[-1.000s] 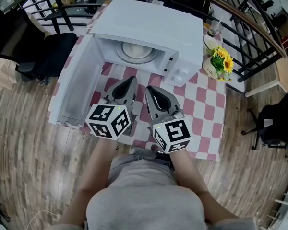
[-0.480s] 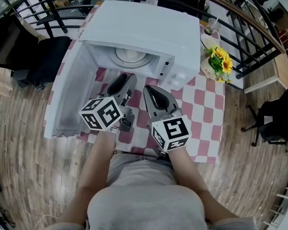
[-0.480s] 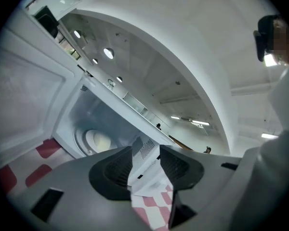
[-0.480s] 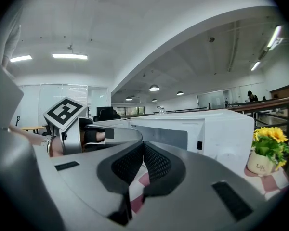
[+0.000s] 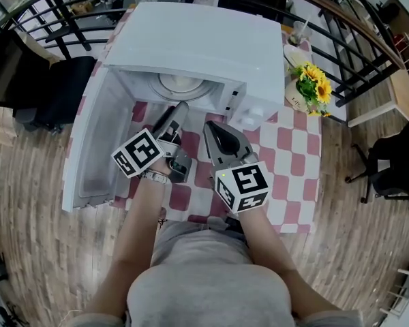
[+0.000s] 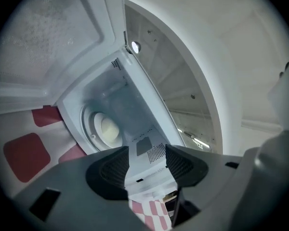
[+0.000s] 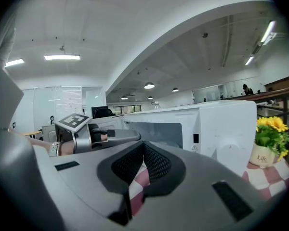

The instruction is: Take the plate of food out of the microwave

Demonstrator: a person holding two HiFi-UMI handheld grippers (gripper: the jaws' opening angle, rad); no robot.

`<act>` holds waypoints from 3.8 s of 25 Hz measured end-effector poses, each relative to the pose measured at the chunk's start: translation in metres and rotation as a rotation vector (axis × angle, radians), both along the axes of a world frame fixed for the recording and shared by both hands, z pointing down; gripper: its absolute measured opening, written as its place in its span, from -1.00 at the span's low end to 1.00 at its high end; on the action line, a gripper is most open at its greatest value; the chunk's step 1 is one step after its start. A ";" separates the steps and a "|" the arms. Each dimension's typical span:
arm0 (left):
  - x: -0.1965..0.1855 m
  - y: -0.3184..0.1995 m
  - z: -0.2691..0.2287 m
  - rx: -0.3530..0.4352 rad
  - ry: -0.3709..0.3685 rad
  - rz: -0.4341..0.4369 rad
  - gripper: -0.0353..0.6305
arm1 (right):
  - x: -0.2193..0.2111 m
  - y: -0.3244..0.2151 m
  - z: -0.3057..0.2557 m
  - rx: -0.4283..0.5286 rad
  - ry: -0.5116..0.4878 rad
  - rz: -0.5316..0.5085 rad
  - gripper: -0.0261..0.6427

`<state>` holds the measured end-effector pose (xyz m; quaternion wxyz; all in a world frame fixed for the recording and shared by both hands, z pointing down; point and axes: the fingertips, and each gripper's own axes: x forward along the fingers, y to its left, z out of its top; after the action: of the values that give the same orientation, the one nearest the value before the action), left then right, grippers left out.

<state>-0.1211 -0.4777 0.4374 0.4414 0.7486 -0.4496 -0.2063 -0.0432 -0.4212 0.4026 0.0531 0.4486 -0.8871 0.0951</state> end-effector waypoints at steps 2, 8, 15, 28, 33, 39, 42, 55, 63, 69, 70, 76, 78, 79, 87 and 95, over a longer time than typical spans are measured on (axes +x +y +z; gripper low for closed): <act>-0.003 -0.005 0.009 -0.035 0.032 -0.009 -0.17 | 0.000 -0.003 0.003 -0.011 0.001 -0.002 -0.85; -0.013 -0.024 0.042 -0.142 0.096 -0.054 -0.35 | 0.006 -0.013 0.009 -0.050 -0.013 0.010 -0.85; -0.021 -0.047 0.089 -0.299 0.114 -0.139 -0.18 | 0.005 -0.026 0.019 -0.032 0.025 0.014 -0.85; -0.031 -0.080 0.131 -0.489 0.107 -0.306 0.06 | -0.023 -0.019 0.038 -0.008 0.123 -0.095 -0.85; -0.030 -0.083 0.136 -0.544 0.063 -0.334 0.06 | -0.017 -0.023 0.041 -0.017 0.104 -0.069 -0.85; -0.029 -0.085 0.140 -0.635 0.020 -0.361 0.08 | 0.006 -0.035 0.043 -0.011 0.092 0.061 -0.85; -0.030 -0.087 0.142 -0.678 0.024 -0.372 0.11 | 0.015 -0.038 0.047 -0.027 0.090 0.096 -0.85; -0.030 -0.093 0.157 -0.756 0.119 -0.428 0.14 | 0.013 -0.040 0.055 -0.048 0.101 0.095 -0.85; -0.031 -0.087 0.154 -0.746 0.150 -0.421 0.03 | 0.012 -0.038 0.051 -0.037 0.102 0.100 -0.85; -0.032 -0.080 0.152 -0.735 0.172 -0.412 -0.07 | 0.011 -0.035 0.049 -0.031 0.109 0.099 -0.85; -0.033 -0.079 0.151 -0.733 0.174 -0.411 -0.10 | 0.012 -0.034 0.048 -0.030 0.109 0.099 -0.85; -0.033 -0.071 0.144 -0.714 0.168 -0.398 -0.32 | 0.011 -0.031 0.045 -0.022 0.107 0.095 -0.85; -0.034 -0.069 0.142 -0.709 0.172 -0.397 -0.39 | 0.010 -0.030 0.045 -0.019 0.109 0.090 -0.85; -0.034 -0.069 0.141 -0.705 0.176 -0.396 -0.42 | 0.010 -0.029 0.044 -0.018 0.110 0.088 -0.85; -0.036 -0.064 0.136 -0.670 0.222 -0.376 -0.61 | 0.010 -0.028 0.042 -0.008 0.113 0.085 -0.85; -0.035 -0.061 0.132 -0.649 0.273 -0.358 -0.78 | 0.010 -0.025 0.041 -0.001 0.119 0.081 -0.85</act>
<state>-0.1557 -0.5388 0.5698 0.6681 0.4454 -0.5520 -0.2249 -0.0335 -0.4458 0.4434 0.1021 0.4890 -0.8634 0.0706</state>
